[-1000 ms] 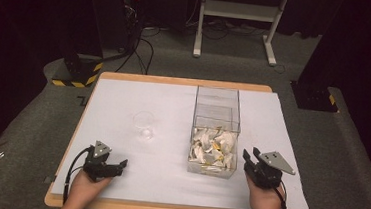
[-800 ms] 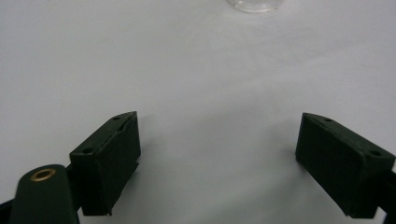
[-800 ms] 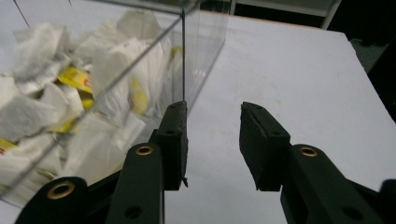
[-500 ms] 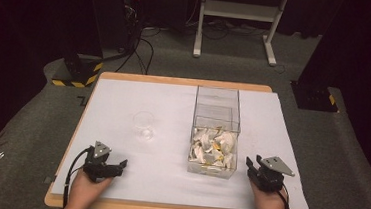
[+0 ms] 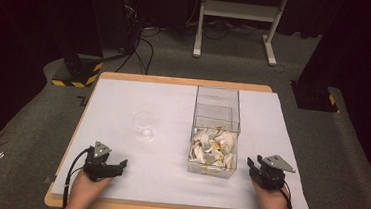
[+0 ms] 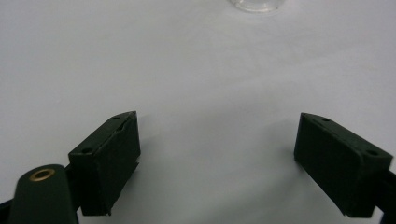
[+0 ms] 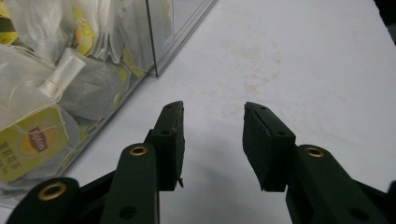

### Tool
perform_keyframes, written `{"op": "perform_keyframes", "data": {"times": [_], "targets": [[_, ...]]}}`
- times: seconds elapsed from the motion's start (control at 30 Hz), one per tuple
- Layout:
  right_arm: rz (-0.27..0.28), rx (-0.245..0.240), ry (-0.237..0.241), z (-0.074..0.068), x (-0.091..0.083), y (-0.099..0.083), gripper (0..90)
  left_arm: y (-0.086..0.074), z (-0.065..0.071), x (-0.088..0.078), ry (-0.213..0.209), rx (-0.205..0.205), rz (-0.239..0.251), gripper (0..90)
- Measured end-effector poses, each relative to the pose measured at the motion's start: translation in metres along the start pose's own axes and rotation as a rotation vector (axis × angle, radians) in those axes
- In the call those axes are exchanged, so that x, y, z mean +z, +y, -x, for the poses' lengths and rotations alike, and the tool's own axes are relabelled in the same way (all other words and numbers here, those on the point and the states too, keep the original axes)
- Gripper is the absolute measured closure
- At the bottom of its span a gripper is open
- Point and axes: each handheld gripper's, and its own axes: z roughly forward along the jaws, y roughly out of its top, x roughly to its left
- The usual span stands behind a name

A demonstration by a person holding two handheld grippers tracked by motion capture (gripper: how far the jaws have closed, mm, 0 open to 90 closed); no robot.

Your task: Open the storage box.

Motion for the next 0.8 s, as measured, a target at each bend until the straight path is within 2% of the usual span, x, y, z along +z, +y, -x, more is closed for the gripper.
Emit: {"op": "perform_keyframes", "data": {"times": [0.23,0.33,0.4,0.63,0.8], "targets": [[-0.025,-0.009,-0.008,0.0,0.005,-0.002,58.2,0.001,-0.001,-0.003,-0.003,0.008,0.011,14.9],[-0.023,0.001,-0.001,0.001,0.005,-0.002,57.3,0.003,0.0,-0.007,-0.022,0.0,0.027,15.2],[-0.027,-0.008,0.005,-0.001,0.005,-0.002,57.0,0.008,0.005,-0.013,-0.036,0.003,0.052,15.5],[-0.024,-0.018,0.021,-0.003,0.005,-0.002,56.1,0.022,0.02,-0.025,-0.075,0.014,0.088,15.5],[-0.03,-0.024,0.018,-0.003,0.005,-0.002,55.8,0.03,0.022,-0.028,-0.091,0.02,0.114,15.5]]}}
